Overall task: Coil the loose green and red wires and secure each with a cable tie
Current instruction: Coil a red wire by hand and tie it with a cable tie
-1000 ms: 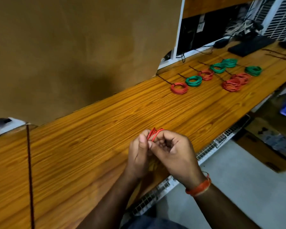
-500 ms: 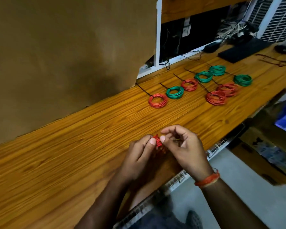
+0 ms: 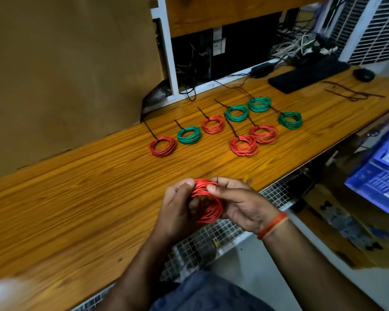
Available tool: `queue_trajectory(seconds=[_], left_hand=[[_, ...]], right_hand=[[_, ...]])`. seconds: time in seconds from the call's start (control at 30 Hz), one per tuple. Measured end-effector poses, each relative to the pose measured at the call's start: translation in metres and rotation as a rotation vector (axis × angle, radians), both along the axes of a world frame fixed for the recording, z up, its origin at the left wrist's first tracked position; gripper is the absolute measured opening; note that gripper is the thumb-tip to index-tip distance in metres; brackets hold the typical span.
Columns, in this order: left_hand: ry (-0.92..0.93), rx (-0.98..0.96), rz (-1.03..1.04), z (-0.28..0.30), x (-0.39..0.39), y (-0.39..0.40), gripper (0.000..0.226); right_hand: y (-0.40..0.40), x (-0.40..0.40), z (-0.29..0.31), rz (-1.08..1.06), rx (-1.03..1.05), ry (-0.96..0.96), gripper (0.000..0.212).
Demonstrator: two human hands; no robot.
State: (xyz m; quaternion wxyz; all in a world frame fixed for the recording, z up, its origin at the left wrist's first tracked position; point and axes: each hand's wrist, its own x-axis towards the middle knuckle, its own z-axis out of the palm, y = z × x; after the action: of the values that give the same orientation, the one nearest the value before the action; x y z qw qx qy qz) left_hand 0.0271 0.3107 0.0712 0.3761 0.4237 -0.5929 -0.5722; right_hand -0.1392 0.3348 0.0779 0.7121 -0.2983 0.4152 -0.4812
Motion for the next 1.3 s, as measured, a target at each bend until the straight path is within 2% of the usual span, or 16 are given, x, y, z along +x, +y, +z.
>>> queue_trajectory(seconds=[0.03, 0.07, 0.13, 0.17, 0.23, 0.37, 0.47, 0.57, 0.7, 0.83, 0.93, 1.07, 1.23, 1.3], left_hand=[[0.009, 0.02, 0.075, 0.0, -0.01, 0.0, 0.049], [0.088, 0.087, 0.146, 0.003, -0.02, -0.003, 0.047], [0.264, 0.183, 0.241, 0.01, -0.036, -0.011, 0.025], [0.28, 0.188, 0.277, 0.011, -0.042, -0.018, 0.017], [0.239, 0.146, 0.325, 0.009, -0.051, -0.033, 0.013], [0.073, 0.038, 0.345, -0.005, -0.077, -0.061, 0.022], [-0.06, -0.095, 0.246, -0.011, -0.102, -0.082, 0.026], [-0.02, -0.091, 0.202, -0.009, -0.127, -0.1, 0.026], [0.039, -0.104, 0.244, -0.009, -0.152, -0.119, 0.019], [-0.062, -0.373, 0.231, -0.005, -0.166, -0.124, 0.012], [-0.119, -0.49, 0.204, -0.003, -0.181, -0.131, 0.009], [-0.102, -0.435, 0.246, -0.004, -0.216, -0.151, 0.018], [-0.074, -0.255, 0.296, -0.017, -0.284, -0.176, 0.025], [-0.073, -0.23, 0.32, -0.017, -0.318, -0.178, 0.029]], right_hand=[[-0.002, -0.004, -0.002, -0.036, 0.011, 0.019, 0.027], [-0.005, -0.005, -0.005, -0.091, 0.0, 0.067, 0.024], [-0.011, -0.005, -0.01, -0.193, -0.091, 0.184, 0.018], [-0.014, -0.006, -0.011, -0.219, -0.153, 0.241, 0.015], [-0.018, -0.009, -0.013, -0.231, -0.272, 0.396, 0.019], [-0.036, -0.02, -0.023, -0.386, -0.455, 0.928, 0.037], [-0.061, -0.04, -0.026, -0.522, -0.465, 1.131, 0.04], [-0.083, -0.063, -0.022, -0.625, -0.442, 1.264, 0.04], [-0.109, -0.081, -0.027, -0.78, -0.454, 1.28, 0.048], [-0.128, -0.104, -0.029, -0.785, -0.42, 1.137, 0.046], [-0.14, -0.122, -0.027, -0.763, -0.434, 1.07, 0.046], [-0.158, -0.161, -0.028, -0.729, -0.573, 1.088, 0.039], [-0.172, -0.238, -0.032, -0.512, -0.659, 1.207, 0.039], [-0.173, -0.272, -0.032, -0.479, -0.659, 1.182, 0.039]])
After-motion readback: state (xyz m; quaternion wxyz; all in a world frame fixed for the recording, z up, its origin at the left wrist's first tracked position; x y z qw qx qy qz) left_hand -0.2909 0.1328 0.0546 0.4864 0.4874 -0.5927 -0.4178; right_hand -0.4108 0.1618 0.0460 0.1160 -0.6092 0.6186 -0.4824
